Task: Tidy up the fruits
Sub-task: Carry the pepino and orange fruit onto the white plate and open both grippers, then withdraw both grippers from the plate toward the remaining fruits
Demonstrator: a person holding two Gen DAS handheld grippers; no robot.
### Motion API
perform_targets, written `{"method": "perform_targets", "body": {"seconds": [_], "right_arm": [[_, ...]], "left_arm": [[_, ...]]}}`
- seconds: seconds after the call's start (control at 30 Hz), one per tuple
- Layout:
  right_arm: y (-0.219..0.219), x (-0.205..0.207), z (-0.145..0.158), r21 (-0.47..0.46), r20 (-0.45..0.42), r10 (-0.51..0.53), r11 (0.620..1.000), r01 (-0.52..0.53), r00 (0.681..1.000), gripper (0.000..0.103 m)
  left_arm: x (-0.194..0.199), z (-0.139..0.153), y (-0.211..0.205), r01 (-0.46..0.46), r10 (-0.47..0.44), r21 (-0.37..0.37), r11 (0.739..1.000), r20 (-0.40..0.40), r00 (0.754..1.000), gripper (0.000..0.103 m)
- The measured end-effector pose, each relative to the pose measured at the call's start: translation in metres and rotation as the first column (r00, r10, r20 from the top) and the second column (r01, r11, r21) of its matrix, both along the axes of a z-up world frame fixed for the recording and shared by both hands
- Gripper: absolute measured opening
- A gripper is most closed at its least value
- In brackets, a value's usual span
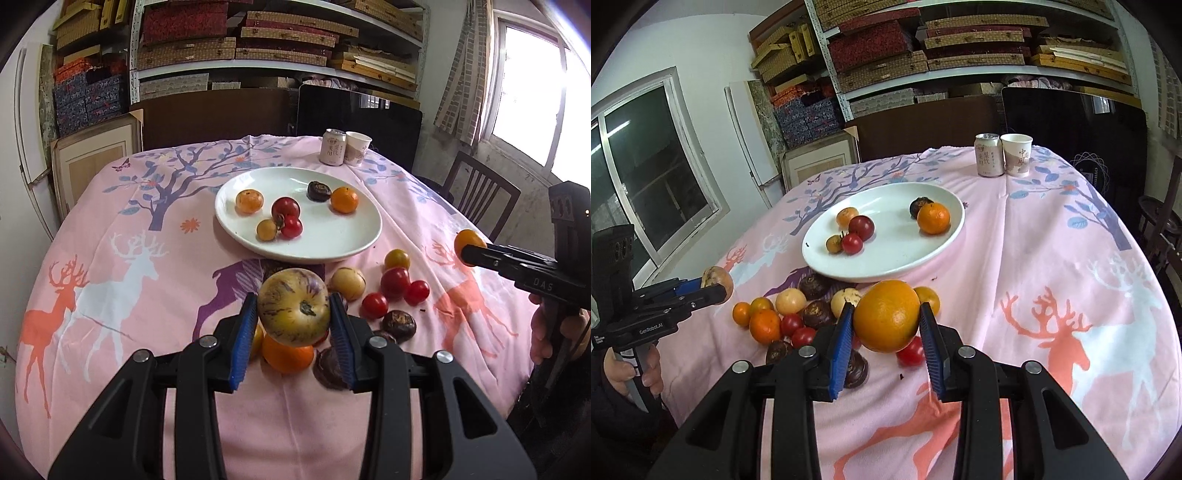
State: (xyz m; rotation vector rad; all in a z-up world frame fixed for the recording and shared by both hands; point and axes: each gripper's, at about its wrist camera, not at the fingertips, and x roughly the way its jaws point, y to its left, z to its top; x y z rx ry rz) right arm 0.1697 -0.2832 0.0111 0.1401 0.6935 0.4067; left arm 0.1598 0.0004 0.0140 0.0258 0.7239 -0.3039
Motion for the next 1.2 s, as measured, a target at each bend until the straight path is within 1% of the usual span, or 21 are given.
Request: {"method": "perform_targets", "body": {"seconds": [0.17,0.27,0.33,0.47,0.63,0.83,0.9,1.0,1.07,1.13,1.2], "right_arm": [[0.001,0.024,0.018,0.000,0.032,0.007,1.000,-0.007,0.999,0.036],[0.002,0.052,0.021,0.018,0.013,-0.002,1.000,0.002,1.000,0.036],[0.005,0.076,0.019,0.024,-0.010,-0.004,1.000,0.004,1.000,0.036],[0.020,0.124,0.002,0.004,-0.078,0.005,1.000,-0.005,0.997,0.036],[0.037,0.166,-0.028,-0.048,-0.141,0.005,0.999,-0.012,0.990,0.036],[0.048,0.187,-0.054,-0.078,-0.195,0.015,0.996,-0.031,0.981,0.036],[0.050,0.190,-0.060,-0.089,-0.206,0.016,0.995,-0.035,0.978,0.036],[0.051,0.192,-0.061,-0.109,-0.198,0.011,0.993,-0.033,0.980,0.036],[0.051,0.192,-0.060,-0.113,-0.192,0.012,0.993,-0.034,0.981,0.036],[0.049,0.191,-0.058,-0.102,-0.183,0.011,0.994,-0.030,0.983,0.041],[0.045,0.186,-0.053,-0.087,-0.165,0.007,0.996,-0.021,0.986,0.042]], "left_arm": [[0.034,0.007,-0.018,0.018,-0.018,0.006,1.000,-0.008,1.000,0.038],[0.060,0.003,-0.036,0.039,-0.039,-0.022,0.999,-0.042,0.998,0.038],[0.082,-0.005,-0.049,0.043,-0.045,-0.031,0.999,-0.071,0.996,0.038],[0.121,-0.031,-0.074,0.043,-0.044,-0.007,0.999,-0.134,0.990,0.038],[0.157,-0.059,-0.085,0.019,-0.018,0.003,1.000,-0.205,0.979,0.038],[0.174,-0.071,-0.090,0.000,0.002,0.009,1.000,-0.226,0.974,0.038],[0.176,-0.070,-0.093,0.003,0.003,0.027,1.000,-0.226,0.974,0.039],[0.178,-0.071,-0.098,0.003,0.008,0.047,0.999,-0.224,0.975,0.040],[0.177,-0.071,-0.099,0.004,0.007,0.048,0.999,-0.224,0.975,0.044],[0.176,-0.070,-0.099,0.000,0.011,0.049,0.999,-0.225,0.974,0.044],[0.173,-0.067,-0.097,-0.010,0.020,0.045,0.999,-0.218,0.976,0.046]]}}
